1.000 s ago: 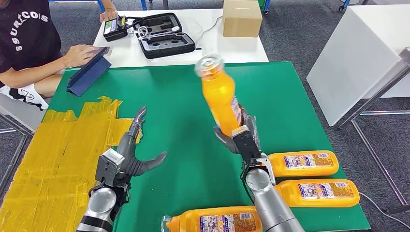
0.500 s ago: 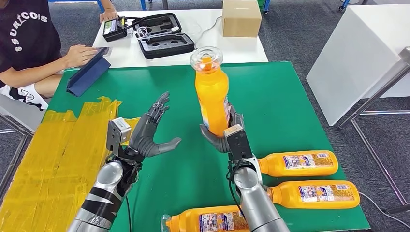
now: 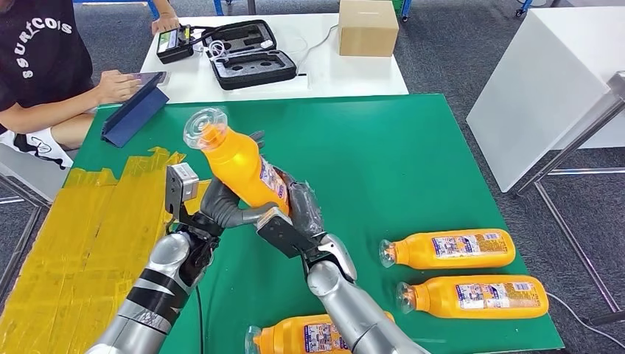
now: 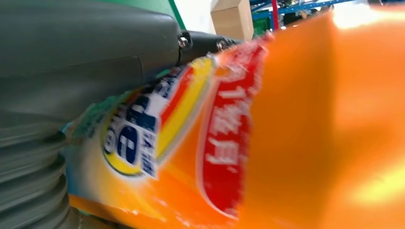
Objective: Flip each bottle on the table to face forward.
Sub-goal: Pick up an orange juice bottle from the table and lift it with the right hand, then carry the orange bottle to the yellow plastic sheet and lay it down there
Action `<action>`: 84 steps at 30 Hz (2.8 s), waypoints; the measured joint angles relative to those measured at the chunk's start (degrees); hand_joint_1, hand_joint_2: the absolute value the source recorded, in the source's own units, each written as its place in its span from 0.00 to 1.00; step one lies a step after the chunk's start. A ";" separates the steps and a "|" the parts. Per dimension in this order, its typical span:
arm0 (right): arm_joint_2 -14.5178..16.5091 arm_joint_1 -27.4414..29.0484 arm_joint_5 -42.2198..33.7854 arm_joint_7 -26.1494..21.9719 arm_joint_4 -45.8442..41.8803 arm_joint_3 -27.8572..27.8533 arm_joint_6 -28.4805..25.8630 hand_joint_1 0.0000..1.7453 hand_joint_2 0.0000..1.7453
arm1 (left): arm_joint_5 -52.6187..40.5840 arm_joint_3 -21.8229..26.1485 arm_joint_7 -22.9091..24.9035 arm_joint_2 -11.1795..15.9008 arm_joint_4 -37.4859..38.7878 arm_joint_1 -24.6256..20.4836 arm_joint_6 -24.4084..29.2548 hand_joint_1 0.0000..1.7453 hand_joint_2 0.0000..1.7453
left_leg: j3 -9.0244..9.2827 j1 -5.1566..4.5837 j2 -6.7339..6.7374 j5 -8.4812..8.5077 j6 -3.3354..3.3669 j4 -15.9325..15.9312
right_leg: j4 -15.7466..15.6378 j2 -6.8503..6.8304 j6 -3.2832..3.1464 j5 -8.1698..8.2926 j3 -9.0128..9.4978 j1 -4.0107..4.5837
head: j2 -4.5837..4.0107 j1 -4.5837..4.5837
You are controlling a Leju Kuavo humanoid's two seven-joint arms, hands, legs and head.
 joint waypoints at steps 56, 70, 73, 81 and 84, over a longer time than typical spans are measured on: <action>-2.30 9.31 -3.95 -2.49 -16.71 4.39 -3.01 0.00 1.00 | -19.00 3.43 -2.79 2.41 -10.33 3.94 23.15 1.00 1.00 | -0.11 0.02 -0.01 0.00 0.00 0.00 | 0.00 0.00 0.00 0.00 -0.16 0.02 | 0.00 0.01; -8.79 20.42 -4.43 -2.83 -43.39 -1.25 -5.46 0.00 1.00 | -90.97 16.98 29.51 16.01 5.11 -8.11 31.45 1.00 1.00 | -0.14 0.07 0.30 0.02 -0.05 -0.02 | 0.09 0.35 -0.03 0.00 -0.31 0.06 | 0.00 0.02; -9.43 21.19 -4.38 -2.70 -45.24 -1.96 -5.44 0.00 1.00 | -92.56 18.78 30.19 17.79 9.61 -9.67 30.55 1.00 1.00 | -0.17 0.07 0.34 0.02 -0.06 -0.02 | 0.12 0.44 -0.03 0.01 -0.38 0.05 | 0.00 0.02; -10.19 21.49 -3.72 -1.86 -46.72 -2.36 -4.03 0.00 1.00 | -95.66 19.70 32.90 19.95 18.32 -12.60 21.24 1.00 1.00 | -0.19 0.05 0.36 0.02 -0.06 -0.02 | 0.12 0.45 -0.03 0.00 -0.37 0.04 | 0.00 0.03; -10.60 21.53 -2.74 -1.22 -46.71 -2.40 -2.83 0.00 1.00 | -96.14 19.69 32.11 21.38 23.77 -13.22 17.17 1.00 1.00 | -0.19 0.06 0.36 0.02 -0.07 -0.02 | 0.13 0.46 -0.03 0.00 -0.39 0.05 | 0.00 0.02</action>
